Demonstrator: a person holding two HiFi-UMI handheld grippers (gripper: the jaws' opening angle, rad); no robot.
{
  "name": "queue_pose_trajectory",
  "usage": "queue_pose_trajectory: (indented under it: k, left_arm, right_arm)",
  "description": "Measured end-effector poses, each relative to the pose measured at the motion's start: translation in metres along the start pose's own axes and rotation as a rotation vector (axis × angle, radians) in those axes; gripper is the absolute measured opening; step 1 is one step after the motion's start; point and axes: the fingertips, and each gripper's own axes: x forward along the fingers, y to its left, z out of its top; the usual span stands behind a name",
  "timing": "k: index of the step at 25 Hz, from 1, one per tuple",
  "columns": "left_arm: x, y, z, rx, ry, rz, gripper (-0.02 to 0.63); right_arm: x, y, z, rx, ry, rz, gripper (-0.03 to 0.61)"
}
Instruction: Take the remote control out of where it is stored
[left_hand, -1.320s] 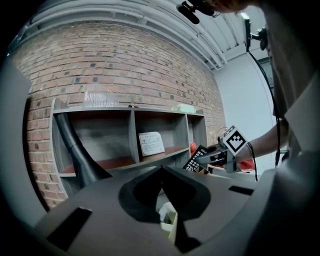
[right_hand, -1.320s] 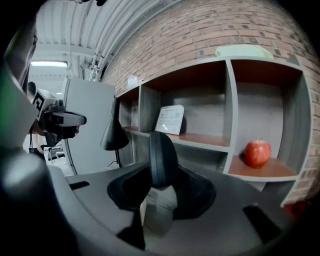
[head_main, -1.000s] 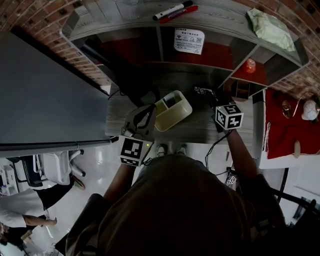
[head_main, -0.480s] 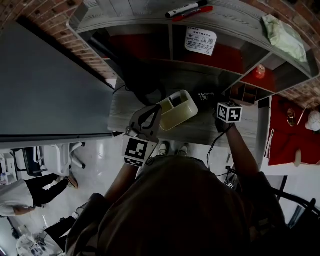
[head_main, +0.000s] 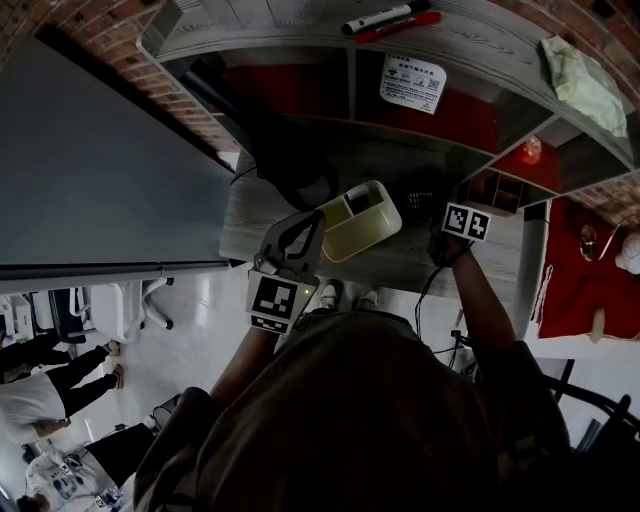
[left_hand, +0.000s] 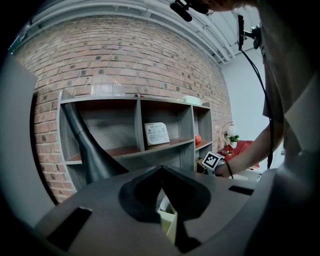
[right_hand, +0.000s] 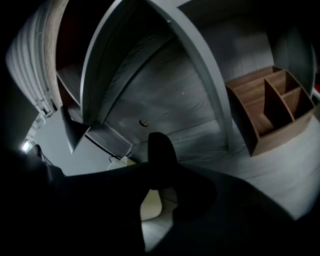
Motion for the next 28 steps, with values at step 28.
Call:
queue_pose_trajectory:
  k: [28]
  left_arm:
    - [0.007, 0.015, -0.012, 0.005, 0.041, 0.024, 0.011]
  right_arm:
    - [0.024, -0.059, -0.022, -0.163, 0.104, -0.221, 0.252]
